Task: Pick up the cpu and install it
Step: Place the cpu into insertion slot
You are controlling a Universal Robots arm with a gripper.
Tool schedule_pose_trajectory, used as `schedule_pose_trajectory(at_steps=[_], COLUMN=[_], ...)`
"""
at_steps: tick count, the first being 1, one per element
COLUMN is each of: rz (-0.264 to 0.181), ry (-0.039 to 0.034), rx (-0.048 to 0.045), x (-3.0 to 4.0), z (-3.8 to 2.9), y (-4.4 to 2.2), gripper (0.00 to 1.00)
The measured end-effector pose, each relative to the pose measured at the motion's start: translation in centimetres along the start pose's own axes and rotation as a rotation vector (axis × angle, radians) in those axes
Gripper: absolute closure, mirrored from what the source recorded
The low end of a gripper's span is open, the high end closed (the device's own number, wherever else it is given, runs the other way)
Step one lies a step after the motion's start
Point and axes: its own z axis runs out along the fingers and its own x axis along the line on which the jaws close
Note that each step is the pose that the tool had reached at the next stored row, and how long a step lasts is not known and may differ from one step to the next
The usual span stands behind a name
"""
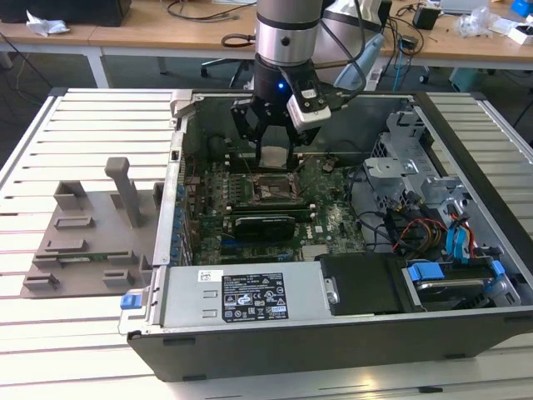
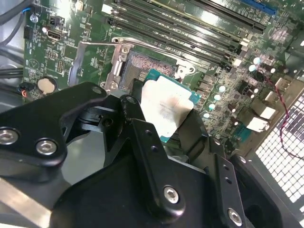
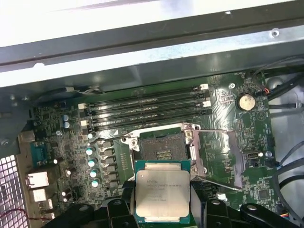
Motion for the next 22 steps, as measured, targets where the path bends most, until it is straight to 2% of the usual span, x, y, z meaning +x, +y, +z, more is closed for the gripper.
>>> schedule_pose_trajectory(at_steps=[3, 12, 22], rz=[0.018, 0.119, 0.207], ry=[0.0005, 0.0031, 0.0054], rx=[0.0001, 0.0001, 0.0002], x=[0.0, 0.0, 0.0], z=[0.0, 0.01, 0.01], y=[0.0, 0.0, 0.0], gripper=[0.45, 0.45, 0.45])
